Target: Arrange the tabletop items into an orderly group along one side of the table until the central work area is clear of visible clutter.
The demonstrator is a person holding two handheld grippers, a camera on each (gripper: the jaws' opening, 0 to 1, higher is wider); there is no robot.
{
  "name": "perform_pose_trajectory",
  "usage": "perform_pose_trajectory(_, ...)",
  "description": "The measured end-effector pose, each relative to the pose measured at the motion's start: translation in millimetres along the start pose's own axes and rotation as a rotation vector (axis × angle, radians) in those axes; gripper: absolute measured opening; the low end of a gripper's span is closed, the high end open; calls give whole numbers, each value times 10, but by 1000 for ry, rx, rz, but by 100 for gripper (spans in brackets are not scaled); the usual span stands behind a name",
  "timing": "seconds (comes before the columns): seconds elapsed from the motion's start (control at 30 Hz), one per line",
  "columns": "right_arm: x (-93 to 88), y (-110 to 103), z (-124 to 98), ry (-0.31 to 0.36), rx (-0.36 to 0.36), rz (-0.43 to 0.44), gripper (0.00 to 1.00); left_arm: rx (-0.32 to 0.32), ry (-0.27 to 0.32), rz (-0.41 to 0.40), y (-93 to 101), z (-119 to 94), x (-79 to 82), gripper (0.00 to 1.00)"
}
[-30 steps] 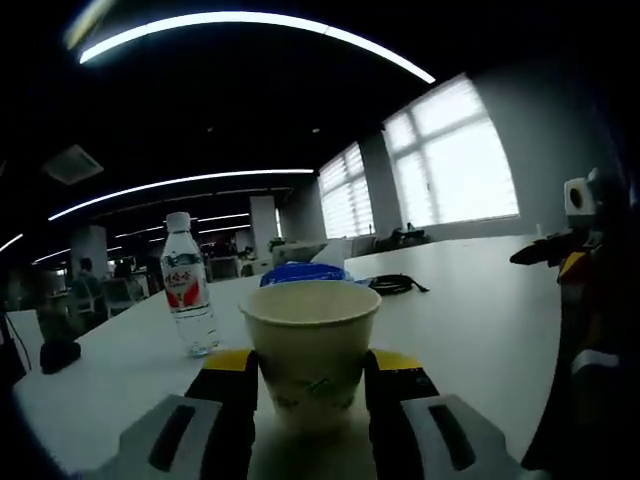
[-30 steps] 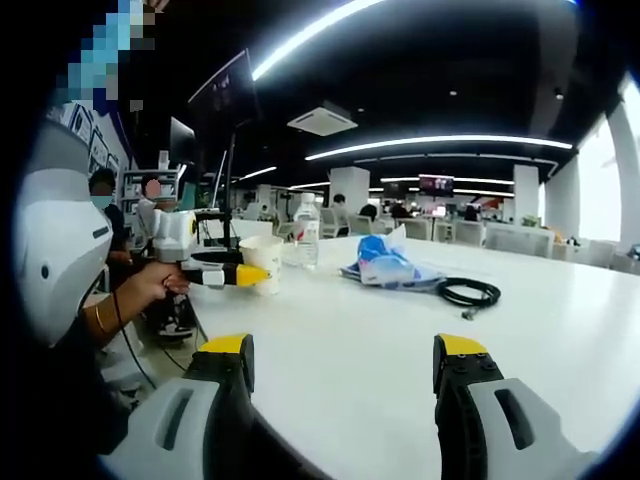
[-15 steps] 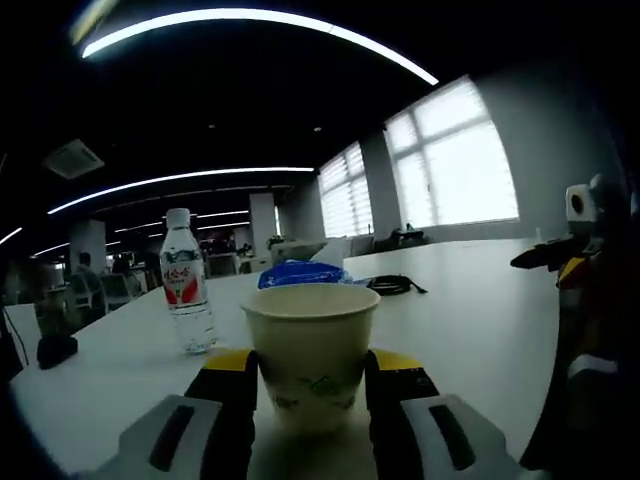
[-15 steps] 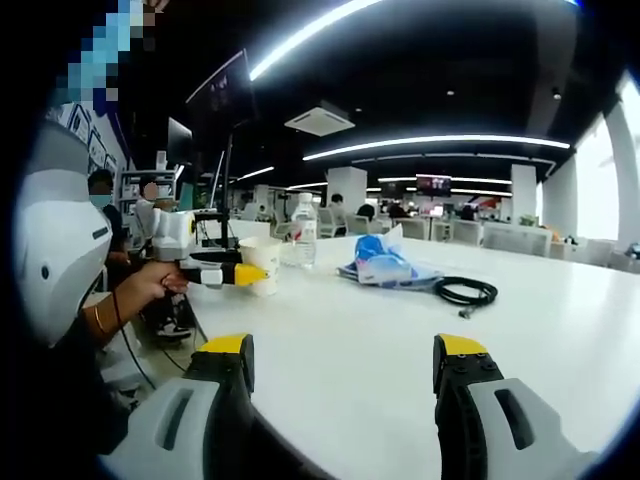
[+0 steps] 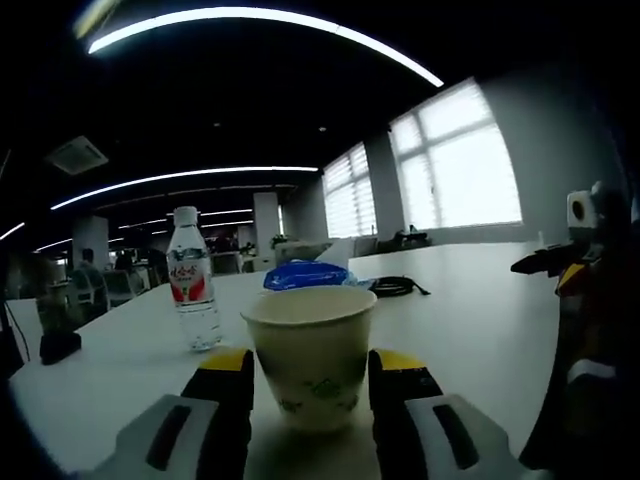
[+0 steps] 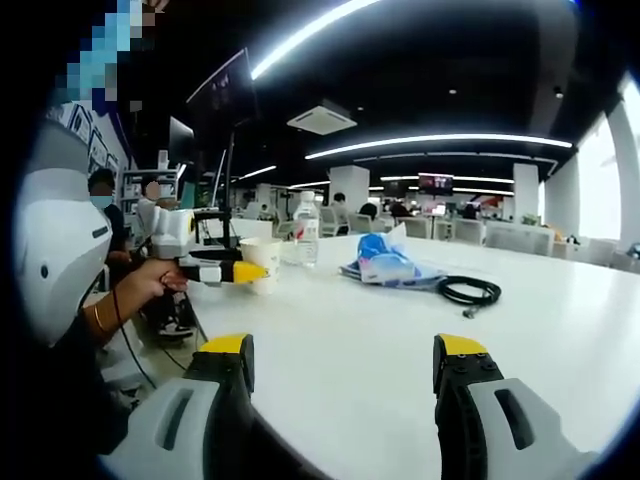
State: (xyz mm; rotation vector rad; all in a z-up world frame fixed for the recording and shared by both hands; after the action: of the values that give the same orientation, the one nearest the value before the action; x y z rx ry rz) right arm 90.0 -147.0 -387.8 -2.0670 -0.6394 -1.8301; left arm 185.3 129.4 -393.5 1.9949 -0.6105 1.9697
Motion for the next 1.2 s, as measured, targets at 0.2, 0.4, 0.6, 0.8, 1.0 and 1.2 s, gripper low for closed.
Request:
perform_pose_trajectory(0.2, -2, -6, 15, -4, 5, -4, 70, 3, 20, 0, -10, -23, 86, 47)
perform_pose_trajectory(0.4, -5, -4, 21, -8, 4, -6, 70, 2, 27, 1, -16, -16, 127, 47)
perform_pose_trajectory(0.6, 6, -4, 23, -4, 4, -8, 70, 8, 34, 0, -34, -10, 149, 44)
perform_pose_trajectory(0.8, -3, 10, 21, -5, 0, -6, 70, 20, 37, 3, -62, -9, 147, 43)
perform_pose_trajectory(1.0, -15, 24, 18, -6, -4, -2, 70, 25, 46, 14, -76, 10, 158, 43)
perform_pose_trajectory(1.2, -14, 35, 16, -4, -5, 0, 70, 27, 52, 16, -95, 50, 199, 42)
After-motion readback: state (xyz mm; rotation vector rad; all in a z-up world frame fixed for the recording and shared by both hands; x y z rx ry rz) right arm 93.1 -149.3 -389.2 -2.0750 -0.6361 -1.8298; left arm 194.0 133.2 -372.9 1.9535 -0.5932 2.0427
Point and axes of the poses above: the point that each gripper's makers call its tool centre point, and the gripper's own axes: z roughly forward along the fingers, y roughly to its right, x roughly out of its top, the point moved 3 cm from there along -z, roughly backward along the fingers, and after that the axes turned 3 degrees about -x, right-handed, at the moved point
